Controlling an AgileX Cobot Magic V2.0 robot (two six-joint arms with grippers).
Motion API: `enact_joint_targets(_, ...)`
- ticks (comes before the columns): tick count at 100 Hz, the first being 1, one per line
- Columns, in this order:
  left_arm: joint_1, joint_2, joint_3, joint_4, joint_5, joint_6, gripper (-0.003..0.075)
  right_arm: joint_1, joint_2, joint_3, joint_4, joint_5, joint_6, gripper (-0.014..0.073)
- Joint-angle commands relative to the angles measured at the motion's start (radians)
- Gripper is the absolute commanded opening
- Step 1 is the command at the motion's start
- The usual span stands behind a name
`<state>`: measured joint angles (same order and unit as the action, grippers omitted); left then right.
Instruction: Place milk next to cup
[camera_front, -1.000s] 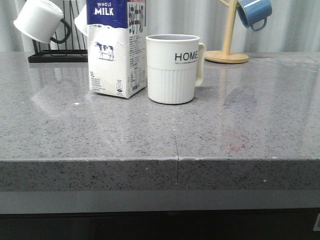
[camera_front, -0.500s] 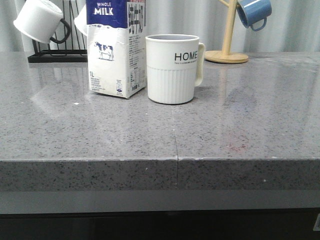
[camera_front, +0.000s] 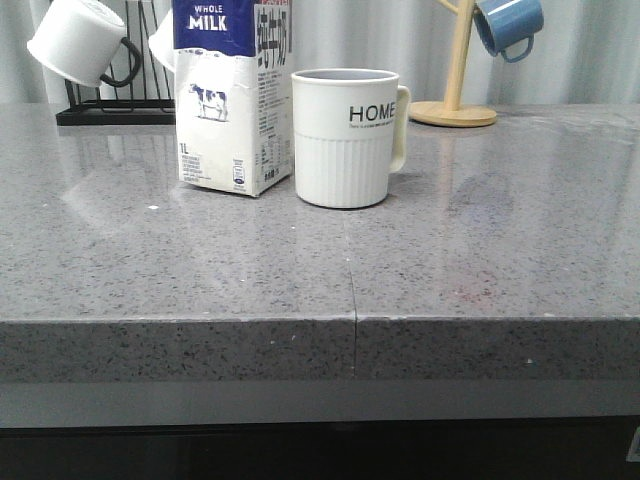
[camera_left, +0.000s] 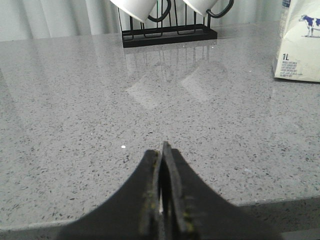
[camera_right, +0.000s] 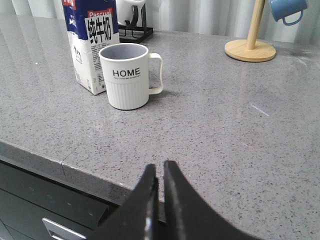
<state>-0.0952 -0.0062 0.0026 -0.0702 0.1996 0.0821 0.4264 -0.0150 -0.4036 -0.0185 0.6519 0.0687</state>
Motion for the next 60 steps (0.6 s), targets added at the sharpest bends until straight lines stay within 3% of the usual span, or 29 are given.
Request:
enact_joint_targets(1, 0.001, -0.032, 0.042, -0.011, -0.085, -0.001, -0.0021, -0.001, 0.005, -0.026, 0.003, -0.072, -0.001, 0.0048)
enact_joint_targets(24, 0.001, -0.032, 0.042, -0.011, -0.085, -0.001, -0.0021, -0.003, 0.005, -0.008, 0.003, -0.1, -0.001, 0.0048)
enact_joint_targets(31, 0.001, -0.032, 0.042, -0.011, -0.085, -0.001, -0.0021, -0.028, 0.005, 0.024, -0.013, -0.173, -0.001, 0.0048)
enact_joint_targets(47, 0.001, -0.032, 0.042, -0.011, -0.085, -0.001, -0.0021, -0.172, 0.005, 0.171, -0.013, -0.432, -0.001, 0.0048)
enact_joint_targets(60, 0.001, -0.032, 0.042, -0.011, -0.085, -0.001, -0.0021, -0.323, 0.005, 0.275, 0.003, -0.547, -0.001, 0.0048)
